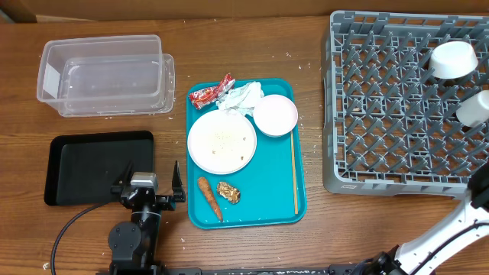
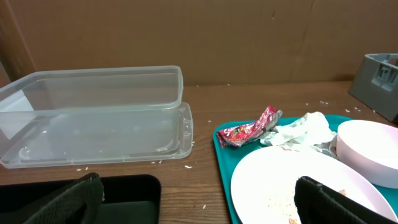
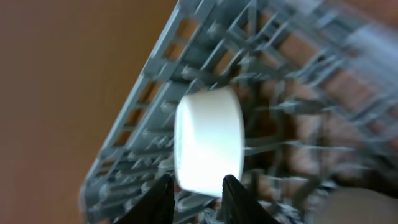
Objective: Sort waste into correct bins and load items into the dishwasher
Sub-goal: 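Place the white cup upside down in the rack's back-right corner, then swing the right gripper back over the pink bowl on the tray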
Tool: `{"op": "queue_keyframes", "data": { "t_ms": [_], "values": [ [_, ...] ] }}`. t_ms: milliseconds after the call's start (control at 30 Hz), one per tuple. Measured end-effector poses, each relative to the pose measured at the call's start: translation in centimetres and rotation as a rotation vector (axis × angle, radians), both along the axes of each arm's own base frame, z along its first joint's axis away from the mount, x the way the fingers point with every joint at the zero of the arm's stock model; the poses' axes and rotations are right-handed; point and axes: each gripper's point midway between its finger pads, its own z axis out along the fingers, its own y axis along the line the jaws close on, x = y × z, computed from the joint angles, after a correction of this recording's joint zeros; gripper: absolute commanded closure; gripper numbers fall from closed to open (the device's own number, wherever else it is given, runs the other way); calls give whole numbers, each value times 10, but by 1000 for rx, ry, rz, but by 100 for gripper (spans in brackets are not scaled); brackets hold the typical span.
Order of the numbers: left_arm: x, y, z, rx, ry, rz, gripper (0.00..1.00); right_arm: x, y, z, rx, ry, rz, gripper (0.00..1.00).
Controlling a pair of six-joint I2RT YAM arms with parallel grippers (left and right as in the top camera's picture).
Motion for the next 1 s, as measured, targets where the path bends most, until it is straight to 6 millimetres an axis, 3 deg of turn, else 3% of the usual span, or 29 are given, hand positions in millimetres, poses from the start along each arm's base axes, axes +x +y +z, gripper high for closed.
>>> {"op": "queue_keyframes", "data": {
  "t_ms": [167, 267, 333, 367, 500, 633, 733, 767, 867, 1000],
  "values": [
    [0, 0, 0, 0, 0, 0, 0, -12, -6, 46, -159, 27, -103, 69],
    [0, 0, 0, 0, 0, 0, 0, -8, 0, 68, -246, 12, -96, 86],
    [0, 0, 0, 0, 0, 0, 0, 2, 11, 73, -297, 7, -59, 96],
    [0, 0, 0, 0, 0, 0, 0, 7, 16, 72, -308, 10, -47, 96],
    [0, 0, 0, 0, 0, 0, 0, 41, 49, 58, -398, 25, 40, 96],
    [0, 0, 0, 0, 0, 0, 0, 75, 82, 19, -457, 83, 105, 96],
    [0, 0, 0, 0, 0, 0, 0, 95, 101, -21, -479, 132, 153, 96],
    [0, 0, 0, 0, 0, 0, 0, 97, 103, -37, -481, 158, 161, 96],
    [0, 0, 0, 0, 0, 0, 0, 98, 97, -60, -488, 203, 156, 96],
    [0, 0, 0, 0, 0, 0, 0, 89, 76, -63, -518, 237, 107, 96]
  ]
}}
